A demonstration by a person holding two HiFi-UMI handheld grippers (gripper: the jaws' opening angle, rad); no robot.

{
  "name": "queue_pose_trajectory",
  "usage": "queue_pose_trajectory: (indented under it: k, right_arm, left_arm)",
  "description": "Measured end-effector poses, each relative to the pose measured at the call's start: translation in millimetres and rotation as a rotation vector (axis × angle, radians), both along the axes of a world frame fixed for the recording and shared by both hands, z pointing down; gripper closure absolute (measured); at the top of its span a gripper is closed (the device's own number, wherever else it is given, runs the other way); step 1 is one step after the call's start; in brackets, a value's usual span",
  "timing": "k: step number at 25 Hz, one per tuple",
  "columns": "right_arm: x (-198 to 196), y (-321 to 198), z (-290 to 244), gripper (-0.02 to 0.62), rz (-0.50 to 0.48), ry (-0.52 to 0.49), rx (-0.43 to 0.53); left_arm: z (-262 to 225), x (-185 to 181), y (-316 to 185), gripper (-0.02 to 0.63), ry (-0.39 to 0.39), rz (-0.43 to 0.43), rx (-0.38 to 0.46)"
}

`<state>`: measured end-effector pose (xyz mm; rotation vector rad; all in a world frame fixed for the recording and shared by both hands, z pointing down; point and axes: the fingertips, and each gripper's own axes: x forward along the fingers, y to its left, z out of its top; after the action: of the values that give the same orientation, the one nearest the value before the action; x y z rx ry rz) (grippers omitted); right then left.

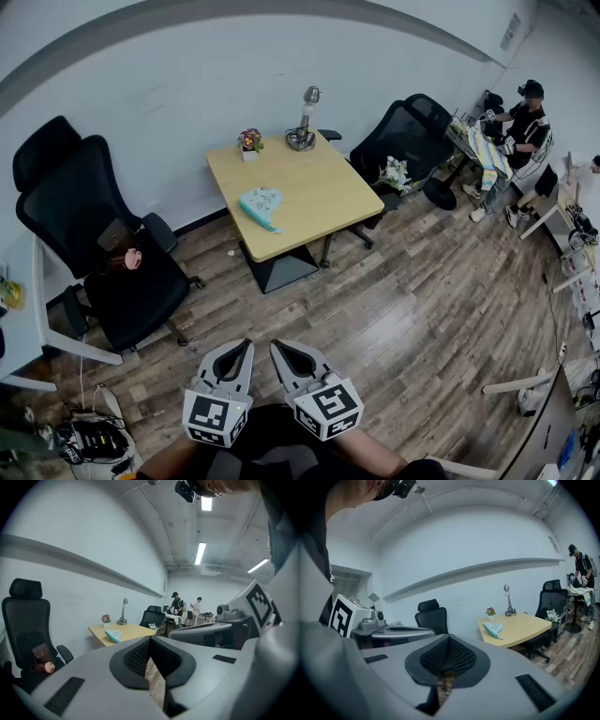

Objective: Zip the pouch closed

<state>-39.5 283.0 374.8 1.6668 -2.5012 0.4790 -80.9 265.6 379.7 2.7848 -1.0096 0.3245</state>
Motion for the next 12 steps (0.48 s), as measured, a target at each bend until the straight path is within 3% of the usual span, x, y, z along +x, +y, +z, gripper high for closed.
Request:
queue_pose_trajectory:
  k: [12]
  right_arm:
    - [0,-12,-2,0.581,0.002,0.007,0.008]
  left_arm:
    - [-2,0,-11,0.598,0.003,0.003,0.009]
